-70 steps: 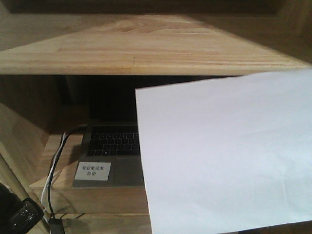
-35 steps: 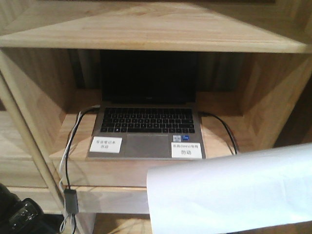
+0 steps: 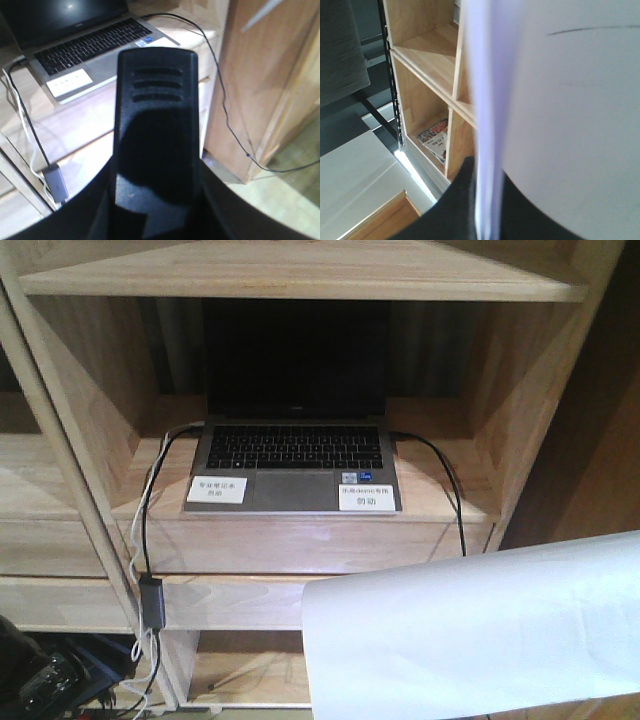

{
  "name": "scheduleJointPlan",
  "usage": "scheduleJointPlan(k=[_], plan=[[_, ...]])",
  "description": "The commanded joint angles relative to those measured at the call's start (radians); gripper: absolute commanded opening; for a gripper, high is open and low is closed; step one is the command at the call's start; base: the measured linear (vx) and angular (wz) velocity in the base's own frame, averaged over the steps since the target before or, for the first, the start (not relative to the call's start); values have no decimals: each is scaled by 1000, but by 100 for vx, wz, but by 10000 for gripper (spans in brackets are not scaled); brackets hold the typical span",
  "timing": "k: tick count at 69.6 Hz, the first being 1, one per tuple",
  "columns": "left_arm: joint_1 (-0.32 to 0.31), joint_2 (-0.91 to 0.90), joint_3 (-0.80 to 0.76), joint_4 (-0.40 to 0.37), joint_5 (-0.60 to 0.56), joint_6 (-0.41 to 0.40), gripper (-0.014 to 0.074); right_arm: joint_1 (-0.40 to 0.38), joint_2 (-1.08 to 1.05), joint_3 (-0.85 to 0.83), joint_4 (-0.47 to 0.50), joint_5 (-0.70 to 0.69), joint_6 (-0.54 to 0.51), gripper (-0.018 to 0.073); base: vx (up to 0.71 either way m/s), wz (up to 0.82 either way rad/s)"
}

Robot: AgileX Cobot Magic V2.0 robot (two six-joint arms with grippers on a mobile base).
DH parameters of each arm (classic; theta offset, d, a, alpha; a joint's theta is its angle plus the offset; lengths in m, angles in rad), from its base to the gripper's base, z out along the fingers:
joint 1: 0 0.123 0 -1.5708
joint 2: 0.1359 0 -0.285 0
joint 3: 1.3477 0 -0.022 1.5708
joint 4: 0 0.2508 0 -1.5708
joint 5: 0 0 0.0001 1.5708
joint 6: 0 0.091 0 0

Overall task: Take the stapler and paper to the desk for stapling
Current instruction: 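Drive the base away from the shelf toward the wooden desk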

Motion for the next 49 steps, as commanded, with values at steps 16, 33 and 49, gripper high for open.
scheduleJointPlan(k=[16,33,49], plan=[[-3,6,-32,-32,-104,-3,-6,-1,7,4,4,-58,-12,-6,-14,6],[-3,6,-32,-32,-104,-3,-6,-1,7,4,4,-58,-12,-6,-9,9],[-3,6,-32,-32,-104,-3,-6,-1,7,4,4,-58,-12,-6,-8,23]])
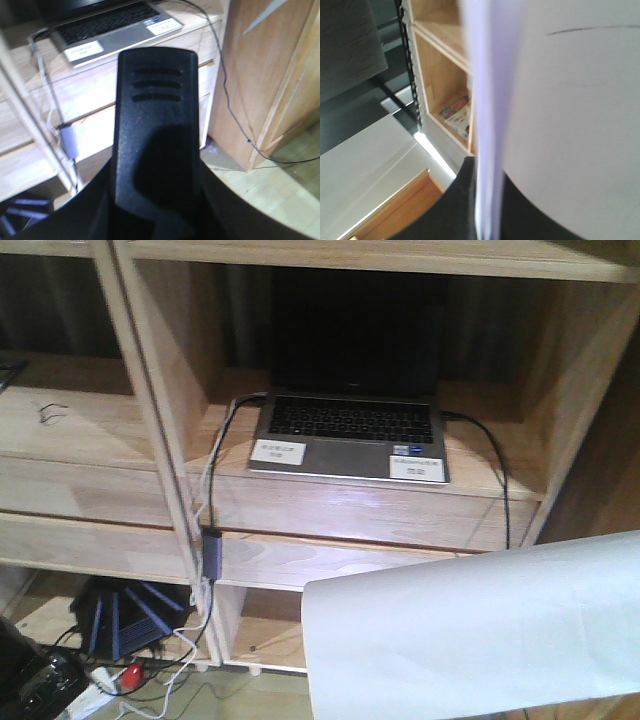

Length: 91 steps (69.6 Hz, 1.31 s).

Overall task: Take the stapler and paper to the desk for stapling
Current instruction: 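Drive the base away from the shelf toward the wooden desk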

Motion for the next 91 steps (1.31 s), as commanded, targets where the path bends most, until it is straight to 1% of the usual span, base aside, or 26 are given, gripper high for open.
scheduleJointPlan(k=[1,53,91], plan=[[-3,6,-32,-32,-104,-3,-6,-1,7,4,4,-58,-12,-6,-7,29],[-3,6,-32,-32,-104,-3,-6,-1,7,4,4,-58,-12,-6,-9,45],[-3,6,-32,-32,-104,-3,-6,-1,7,4,3,-58,-12,-6,-1,51]])
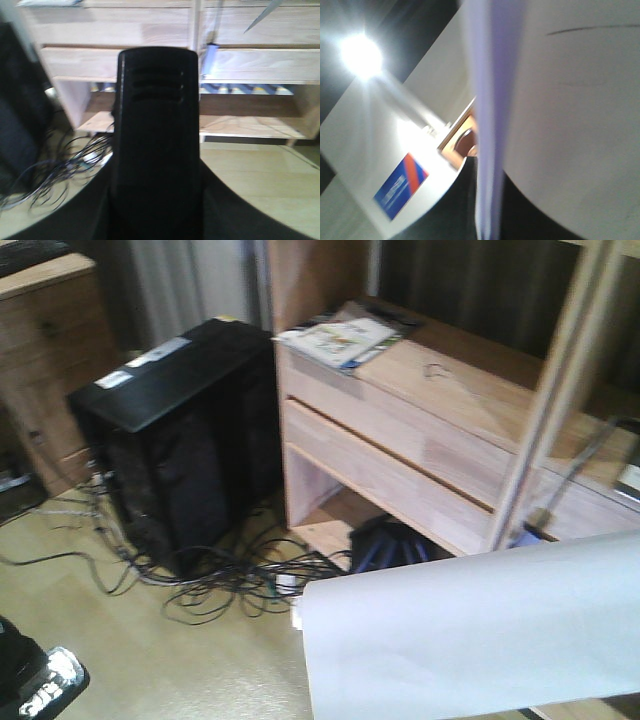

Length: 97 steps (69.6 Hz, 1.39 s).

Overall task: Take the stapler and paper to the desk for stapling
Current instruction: 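Drive the base away from the shelf toward the wooden desk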

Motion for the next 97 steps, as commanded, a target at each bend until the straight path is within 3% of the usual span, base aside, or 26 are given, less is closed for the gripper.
scheduleJointPlan(k=[1,97], plan=[[-3,6,-32,-32,-104,-3,-6,-1,7,4,3,-58,-12,-6,3,69],[-3,6,-32,-32,-104,-3,-6,-1,7,4,4,-58,-12,-6,8,54]])
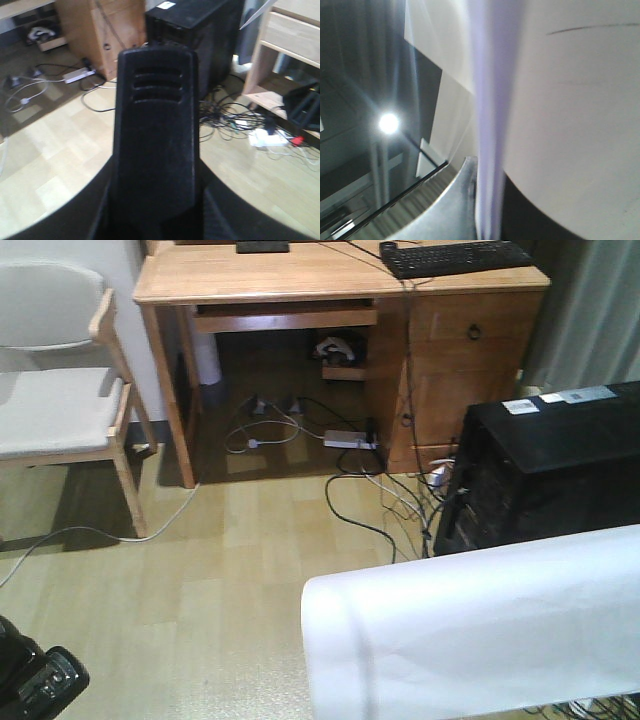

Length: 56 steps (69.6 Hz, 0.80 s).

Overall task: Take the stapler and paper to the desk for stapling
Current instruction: 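Drive the base away from the shelf toward the wooden desk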

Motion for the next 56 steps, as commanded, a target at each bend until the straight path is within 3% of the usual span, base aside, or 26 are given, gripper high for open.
scheduleJointPlan(k=[1,56], plan=[[-3,6,-32,-32,-104,-3,-6,-1,7,4,4,-58,-12,-6,11,32],[-3,6,-32,-32,-104,-3,-6,-1,7,4,4,-58,-12,-6,14,11]])
